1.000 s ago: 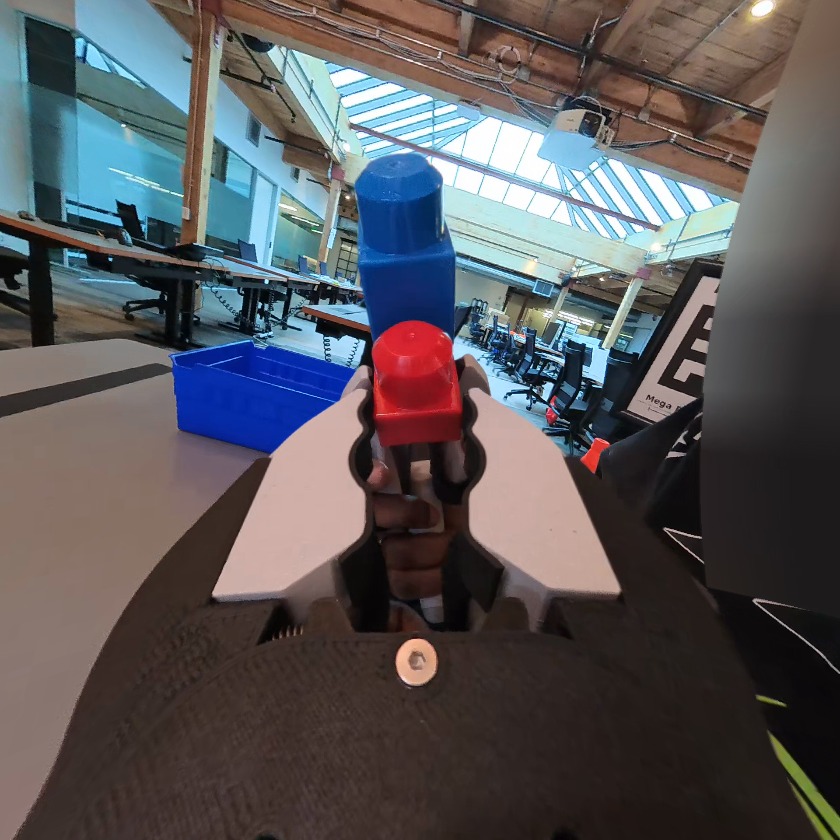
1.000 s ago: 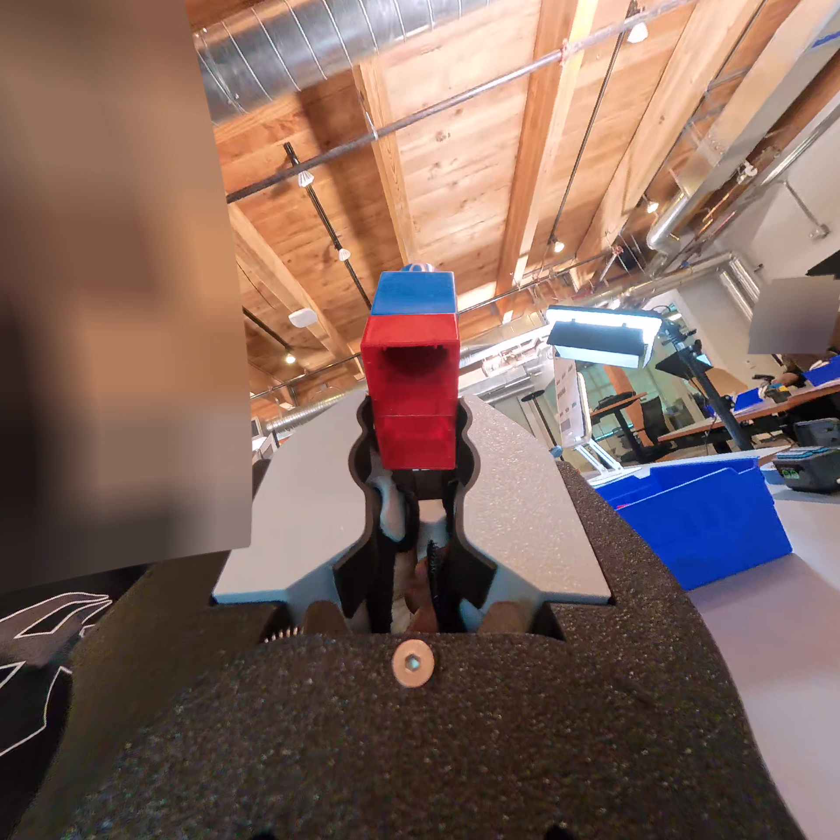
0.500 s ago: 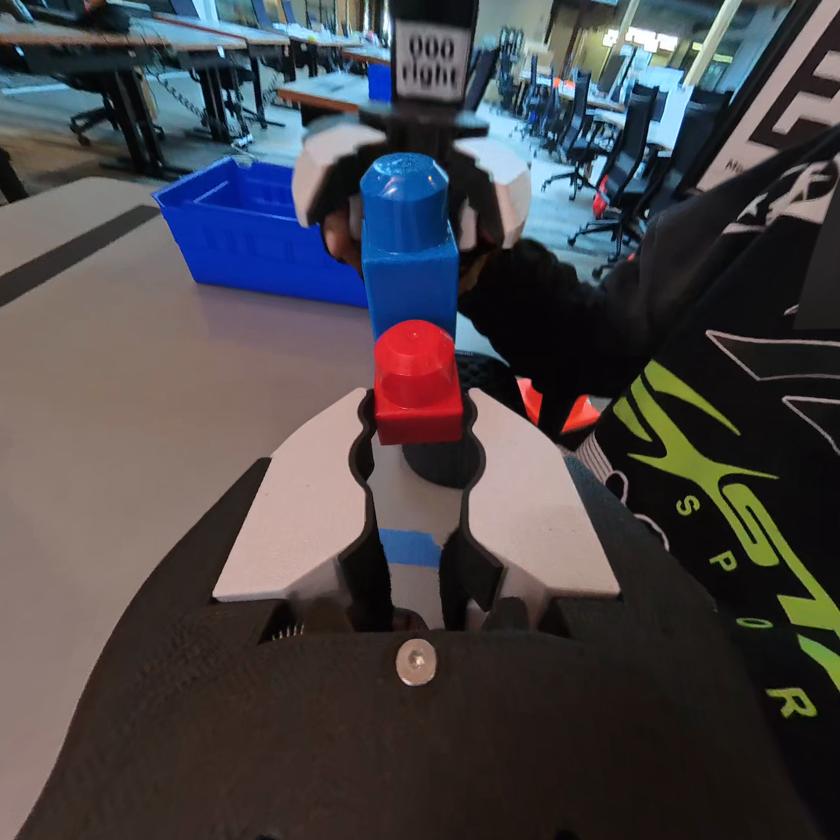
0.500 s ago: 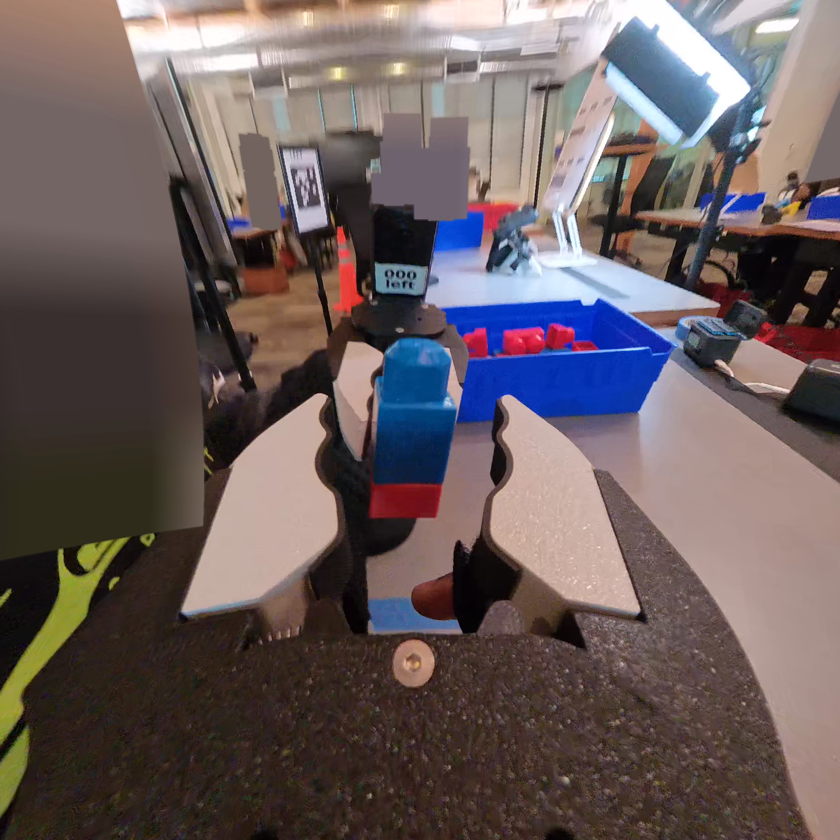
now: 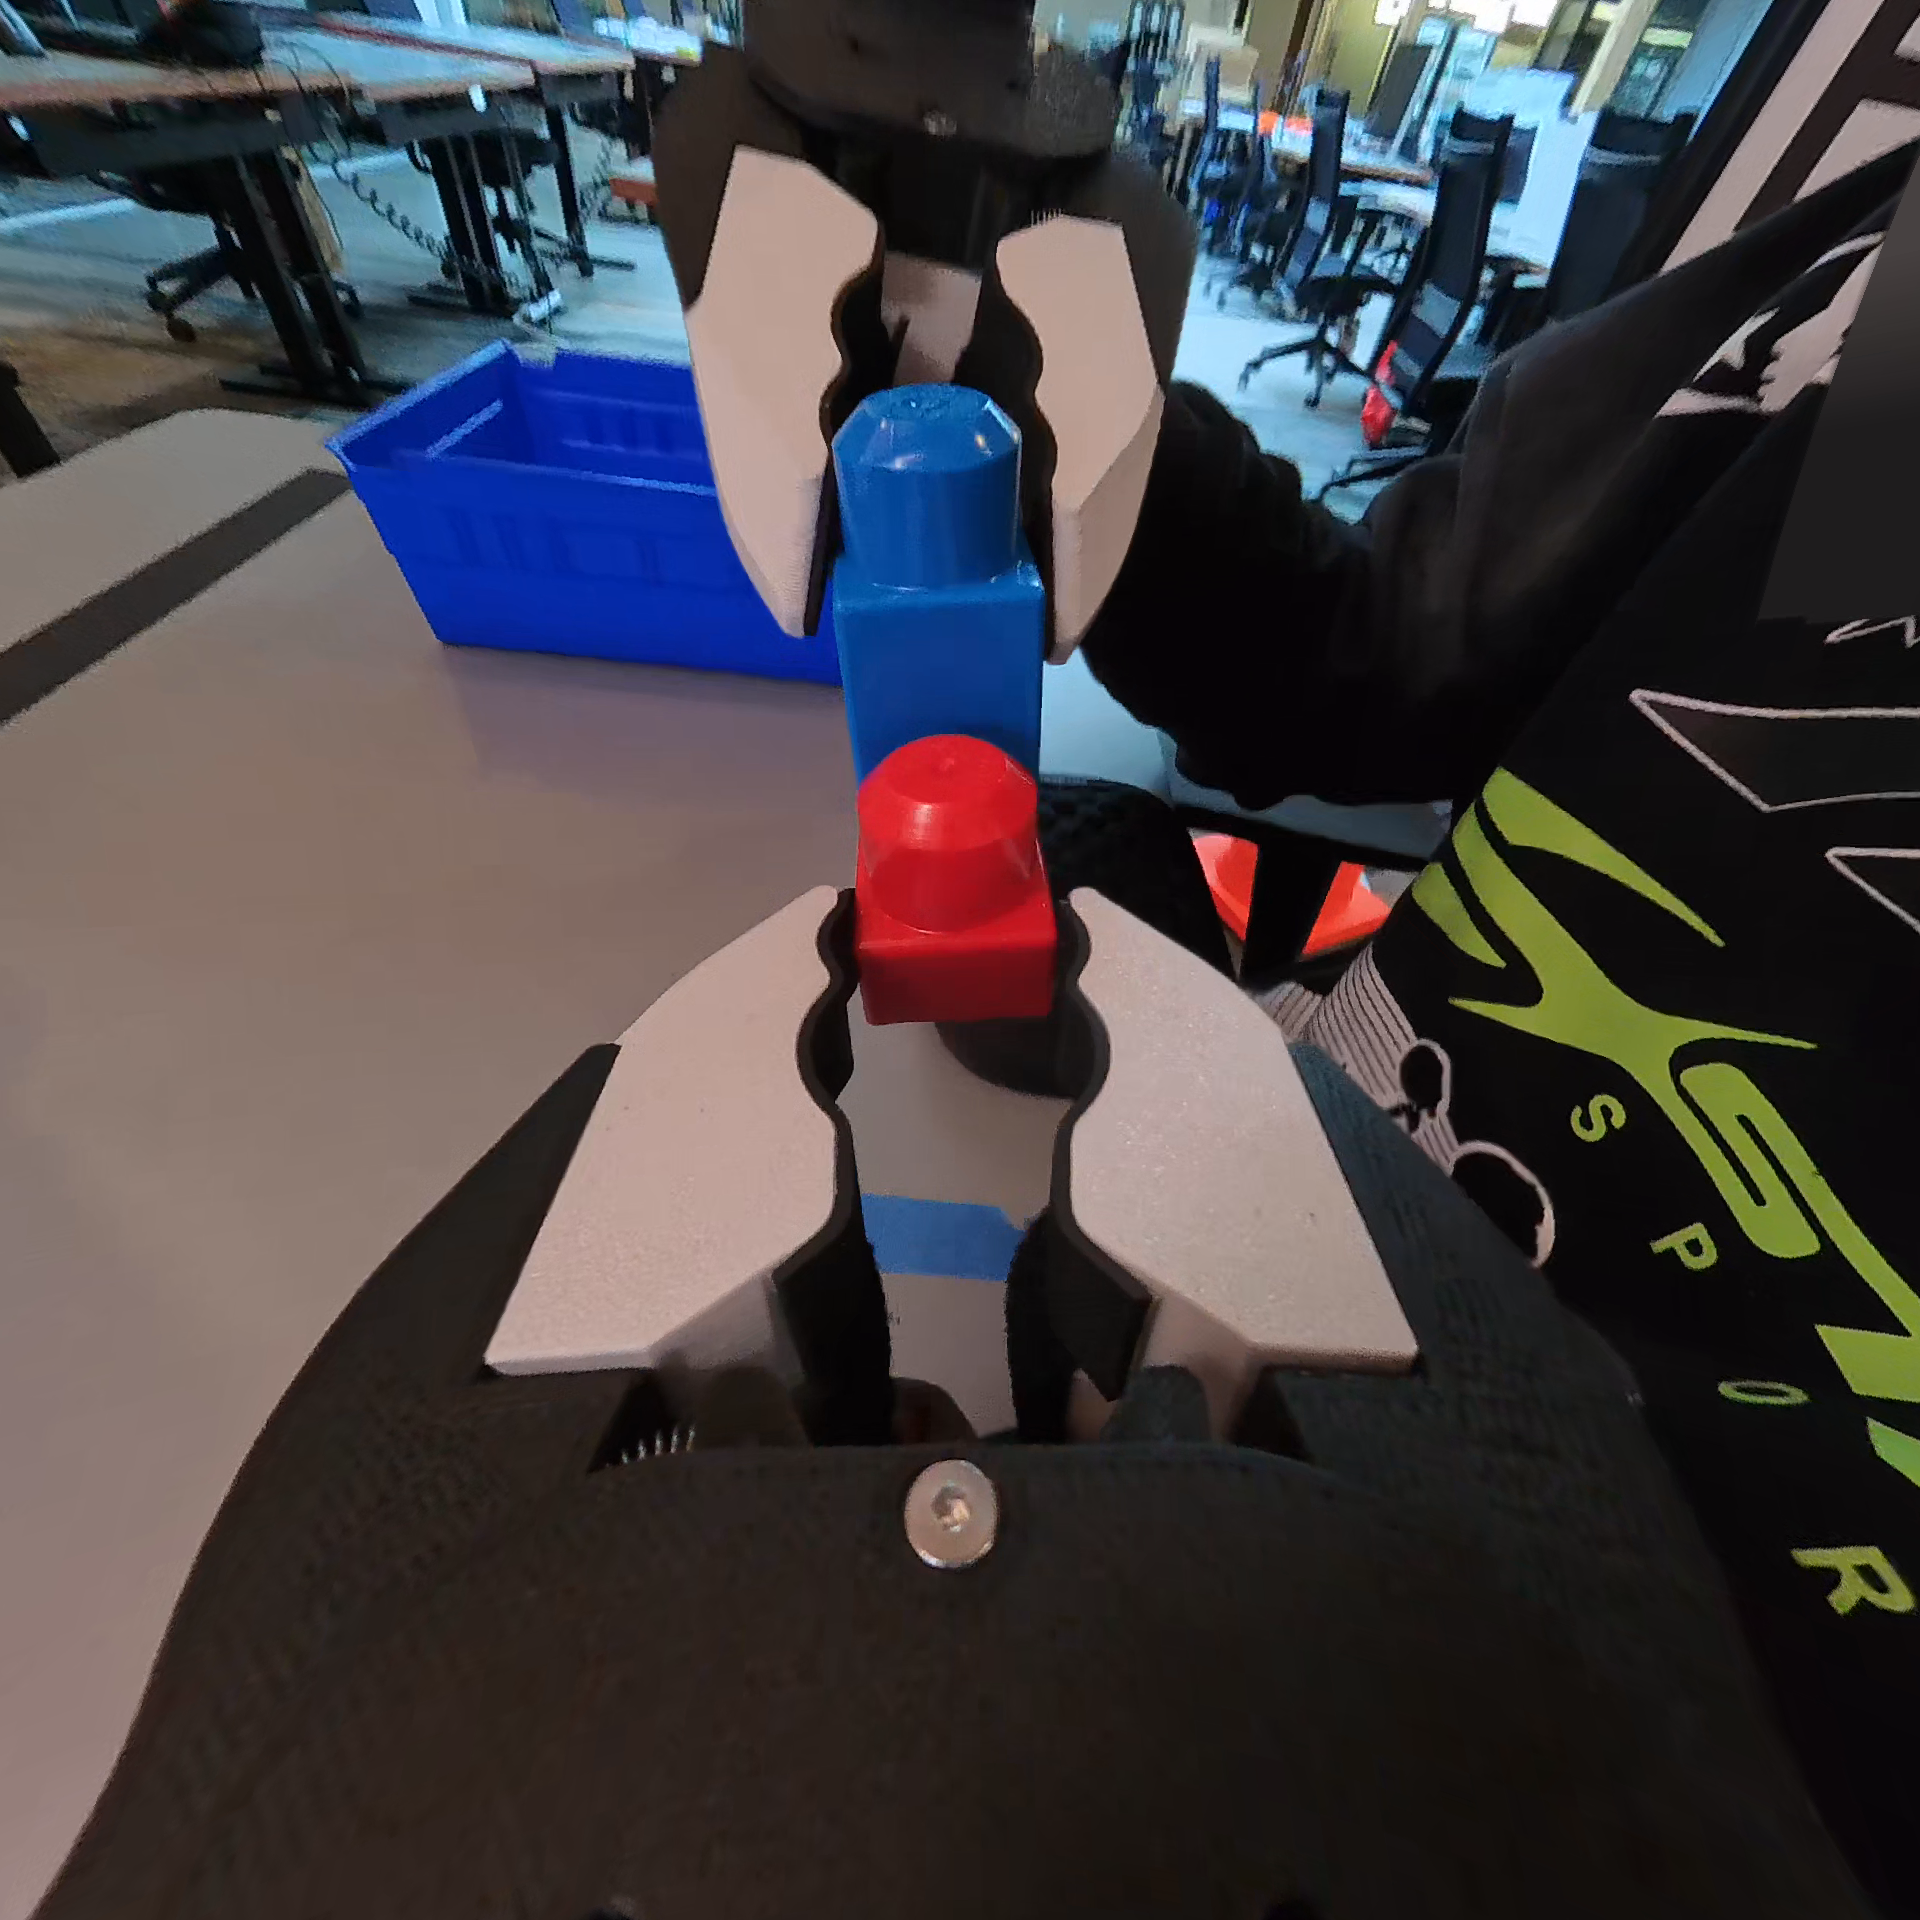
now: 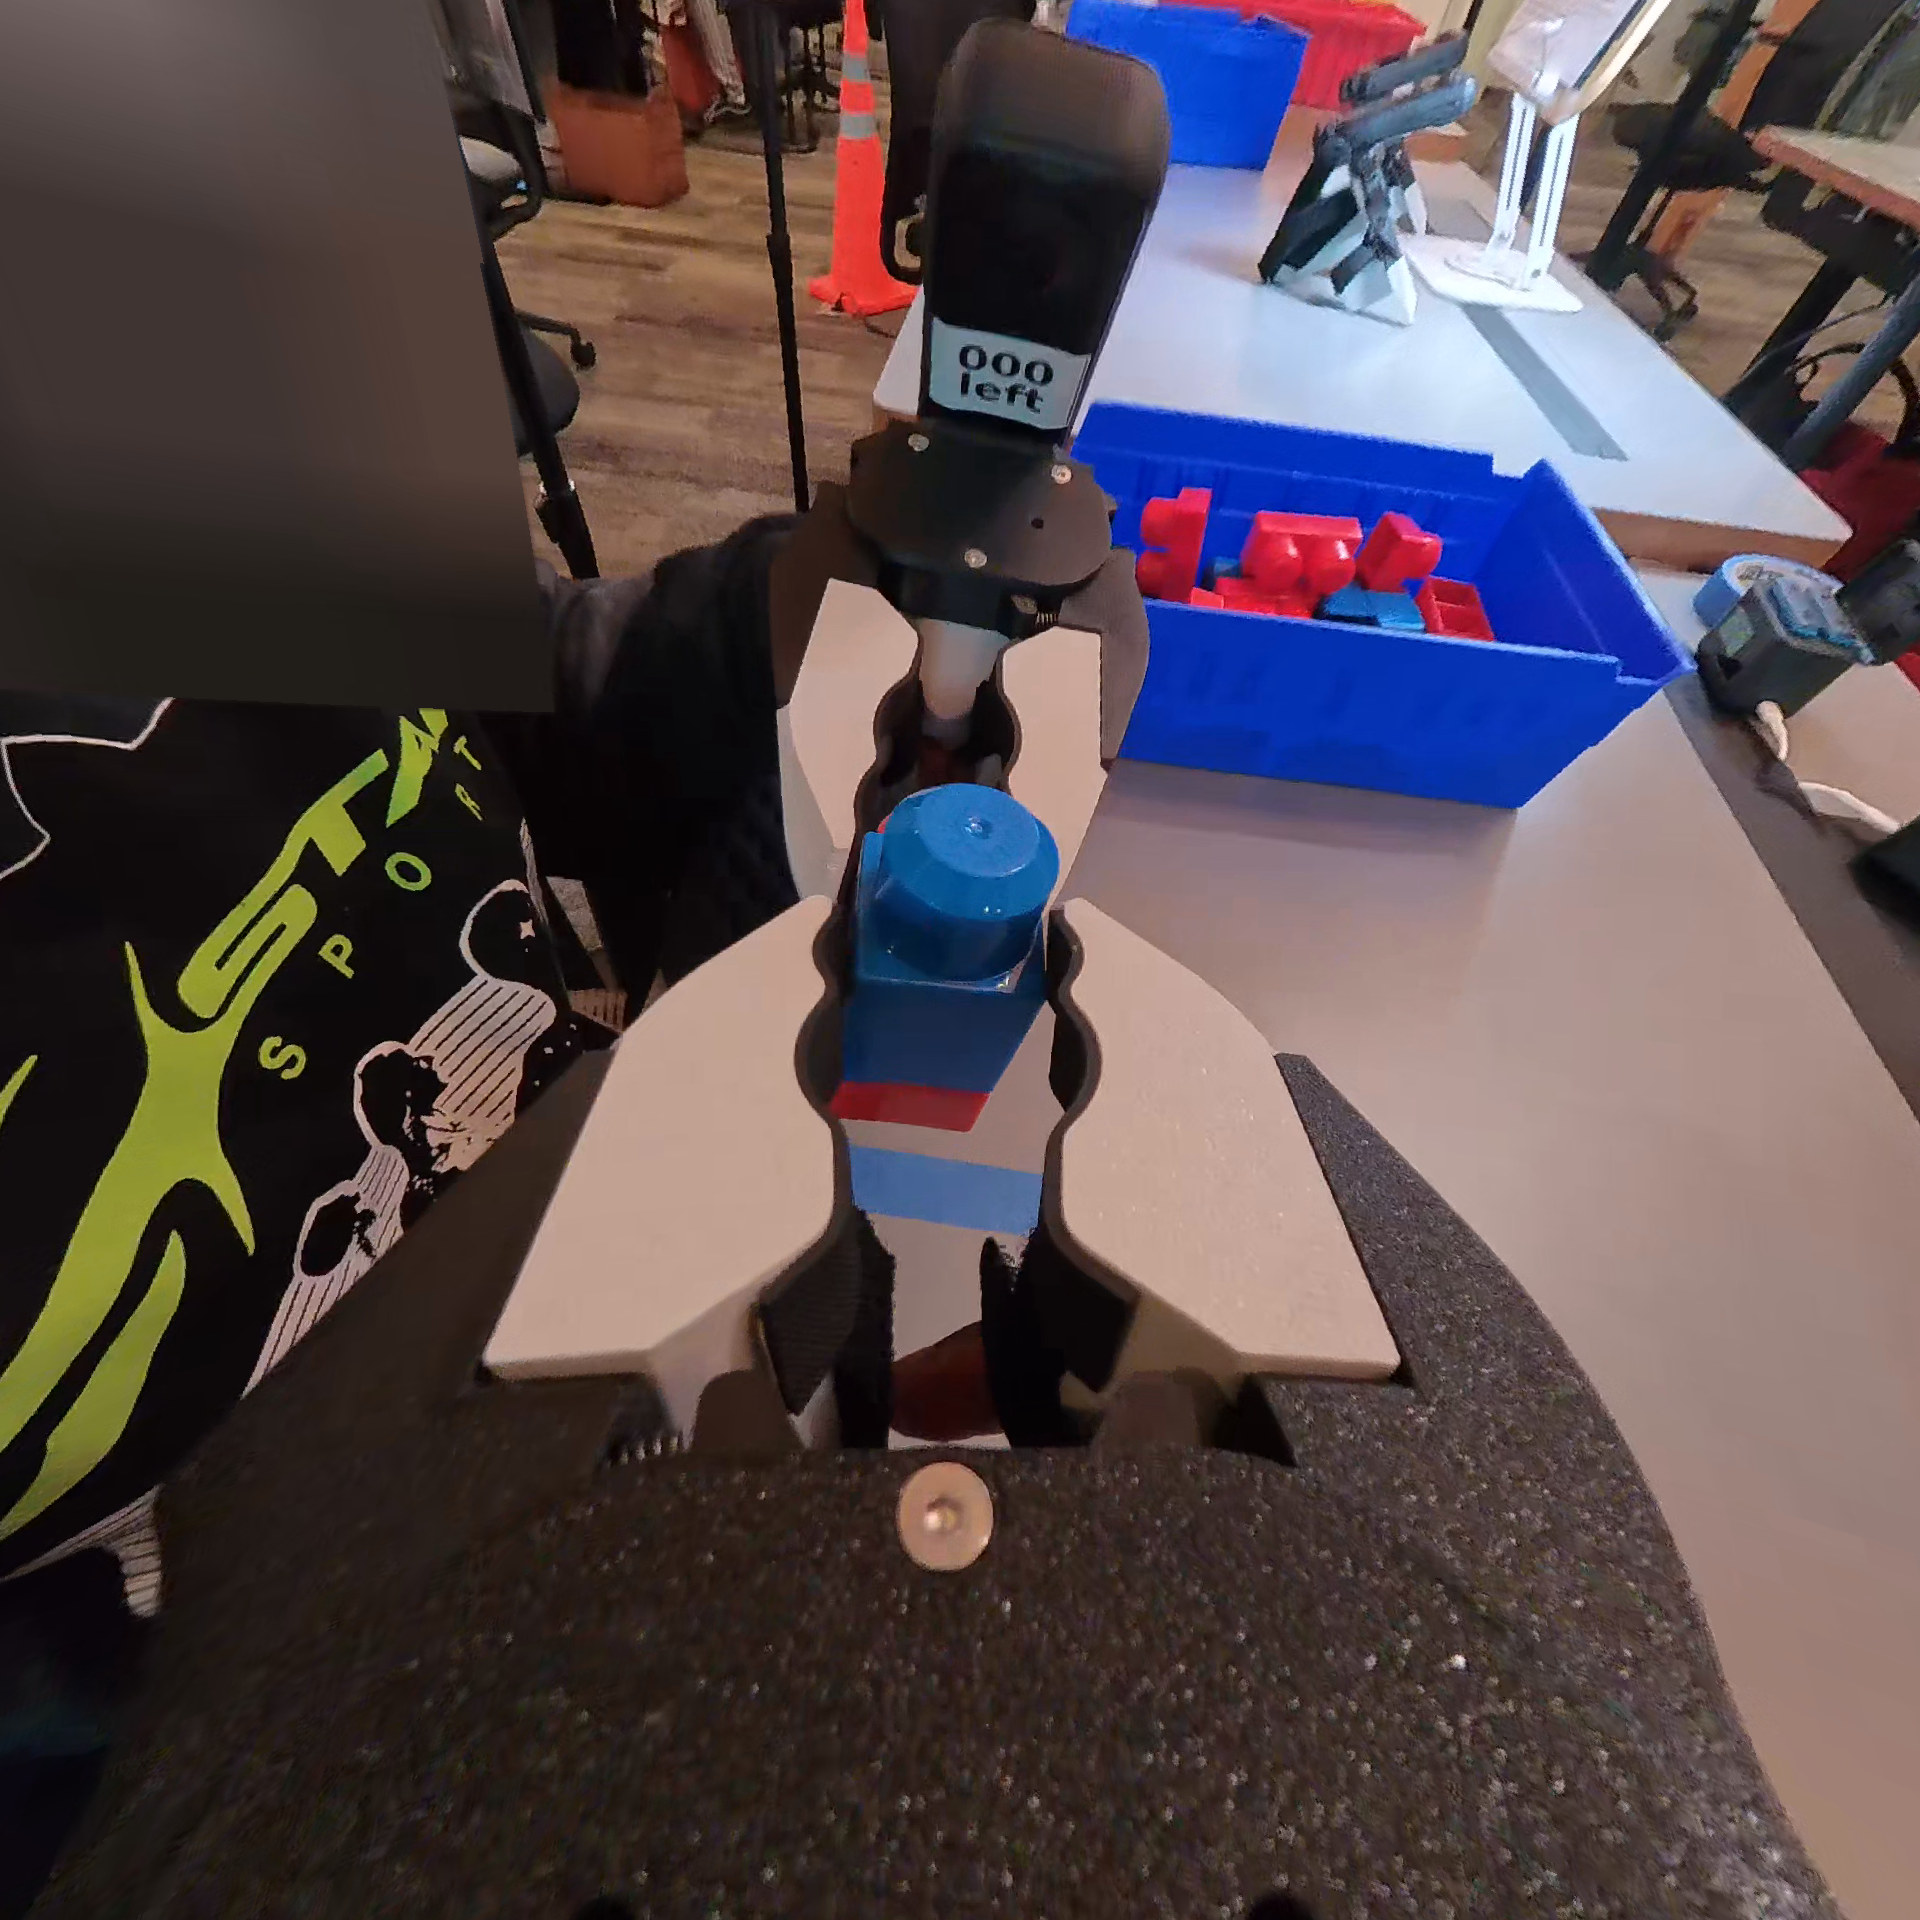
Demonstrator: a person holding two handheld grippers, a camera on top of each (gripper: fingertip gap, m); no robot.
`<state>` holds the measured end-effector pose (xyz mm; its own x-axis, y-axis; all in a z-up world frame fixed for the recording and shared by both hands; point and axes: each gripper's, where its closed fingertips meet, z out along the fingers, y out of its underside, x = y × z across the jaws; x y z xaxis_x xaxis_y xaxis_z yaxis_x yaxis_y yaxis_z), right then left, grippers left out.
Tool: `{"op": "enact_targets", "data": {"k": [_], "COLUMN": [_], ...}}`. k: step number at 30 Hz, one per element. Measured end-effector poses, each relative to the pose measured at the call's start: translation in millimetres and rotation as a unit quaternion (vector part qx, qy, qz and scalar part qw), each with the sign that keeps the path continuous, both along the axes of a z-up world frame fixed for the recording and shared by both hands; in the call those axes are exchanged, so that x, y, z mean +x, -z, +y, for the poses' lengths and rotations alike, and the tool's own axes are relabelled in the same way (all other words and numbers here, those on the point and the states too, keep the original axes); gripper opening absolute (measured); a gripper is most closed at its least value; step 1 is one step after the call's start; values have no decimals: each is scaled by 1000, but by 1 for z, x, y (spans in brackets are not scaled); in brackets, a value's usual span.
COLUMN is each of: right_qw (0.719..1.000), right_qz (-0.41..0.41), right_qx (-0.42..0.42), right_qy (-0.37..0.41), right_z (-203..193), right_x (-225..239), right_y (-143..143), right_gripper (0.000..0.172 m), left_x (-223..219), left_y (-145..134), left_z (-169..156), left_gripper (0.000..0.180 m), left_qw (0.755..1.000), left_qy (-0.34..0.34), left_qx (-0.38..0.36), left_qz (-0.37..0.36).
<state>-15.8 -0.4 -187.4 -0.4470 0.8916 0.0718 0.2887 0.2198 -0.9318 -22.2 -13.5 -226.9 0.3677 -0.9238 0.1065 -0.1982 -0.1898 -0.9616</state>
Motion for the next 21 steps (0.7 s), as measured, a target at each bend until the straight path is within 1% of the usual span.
{"op": "enact_targets", "data": {"k": [2, 3, 4, 8, 10, 13, 16, 19, 21], "right_qw": [1000, 1000, 999, 997, 994, 987, 974, 950, 925], "right_qz": [18, 25, 27, 21, 21, 21, 20, 3, -16], "right_qx": [-3, -2, 1, 28, 36, 43, 49, 58, 64], "right_qy": [4, 10, 18, 69, 100, 153, 221, 308, 374], "right_z": [1, 3, 6, 23, 34, 55, 84, 121, 149], "right_x": [1, 1, 2, 11, 19, 35, 58, 89, 116], "right_y": [-6, -8, -9, -8, -11, -16, -24, -27, -27], "right_gripper": [36, 36, 36, 36, 36, 36, 36, 36, 36], "left_x": [-1, -3, -5, -14, -17, -21, -23, -28, -27], "left_y": [-8, -10, -11, -11, -5, 9, 19, 20, 22], "left_z": [2, 5, 9, 29, 36, 45, 49, 51, 51], "left_gripper": [37, 41, 51, 80, 83, 82, 82, 82, 82], "left_qw": [1000, 999, 998, 989, 982, 975, 975, 971, 970], "left_qy": [-9, -20, -35, -113, -147, -178, -186, -207, -211], "left_qx": [17, 27, 35, 69, 72, 52, 35, 53, 56], "left_qz": [-22, -27, -31, -62, -90, -123, -113, -111, -111]}}
